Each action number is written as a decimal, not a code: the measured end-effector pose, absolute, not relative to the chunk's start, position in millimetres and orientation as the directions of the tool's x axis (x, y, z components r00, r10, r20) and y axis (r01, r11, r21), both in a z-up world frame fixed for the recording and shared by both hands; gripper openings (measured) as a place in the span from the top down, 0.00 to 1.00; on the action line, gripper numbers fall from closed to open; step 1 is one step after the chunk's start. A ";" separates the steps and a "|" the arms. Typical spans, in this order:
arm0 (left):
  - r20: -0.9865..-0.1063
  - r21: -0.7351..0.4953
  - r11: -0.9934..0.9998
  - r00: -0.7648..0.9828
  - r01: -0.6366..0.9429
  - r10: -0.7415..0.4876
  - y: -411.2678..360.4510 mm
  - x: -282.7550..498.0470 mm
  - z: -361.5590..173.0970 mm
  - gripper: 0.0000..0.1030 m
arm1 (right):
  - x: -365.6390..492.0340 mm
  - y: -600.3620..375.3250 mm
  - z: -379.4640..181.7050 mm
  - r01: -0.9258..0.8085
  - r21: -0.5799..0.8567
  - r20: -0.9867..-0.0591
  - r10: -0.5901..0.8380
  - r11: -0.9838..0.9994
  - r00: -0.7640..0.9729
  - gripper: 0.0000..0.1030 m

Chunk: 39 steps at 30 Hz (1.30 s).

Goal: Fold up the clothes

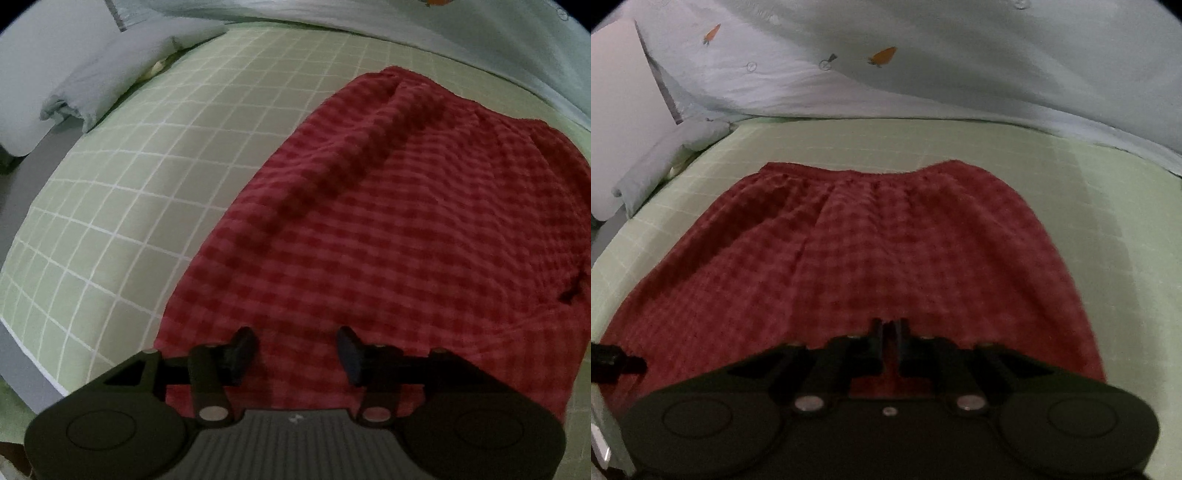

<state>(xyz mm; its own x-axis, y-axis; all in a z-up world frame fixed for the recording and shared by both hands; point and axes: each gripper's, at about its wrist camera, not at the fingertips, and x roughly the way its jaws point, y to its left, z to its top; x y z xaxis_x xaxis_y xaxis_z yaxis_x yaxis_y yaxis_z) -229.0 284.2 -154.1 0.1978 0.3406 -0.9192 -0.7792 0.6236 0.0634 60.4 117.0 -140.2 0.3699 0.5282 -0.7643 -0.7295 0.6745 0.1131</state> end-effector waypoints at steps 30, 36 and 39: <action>-0.927 0.056 0.662 0.208 -0.748 0.313 295.6 -225.8 -160.3 0.26 | -31.1 12.5 -120.1 -0.611 0.326 -0.752 0.590 0.721 0.295 0.62; -0.926 0.055 0.666 0.212 -0.744 0.313 294.7 -226.6 -160.6 0.26 | -37.7 30.0 -140.1 -0.642 0.281 -0.840 0.507 0.713 0.196 0.63; -0.925 0.056 0.665 0.212 -0.745 0.315 294.1 -225.8 -160.2 0.26 | -36.5 30.9 -143.8 -0.632 0.267 -0.842 0.495 0.727 0.215 0.65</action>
<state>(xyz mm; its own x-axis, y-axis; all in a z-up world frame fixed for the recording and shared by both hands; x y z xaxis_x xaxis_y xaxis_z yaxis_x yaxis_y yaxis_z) -225.8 294.1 -160.2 0.2124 0.3152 -0.9250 -0.7446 0.6651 0.0557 -36.5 30.9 -143.8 0.2146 0.4951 -0.8419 -0.6323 0.7274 0.2666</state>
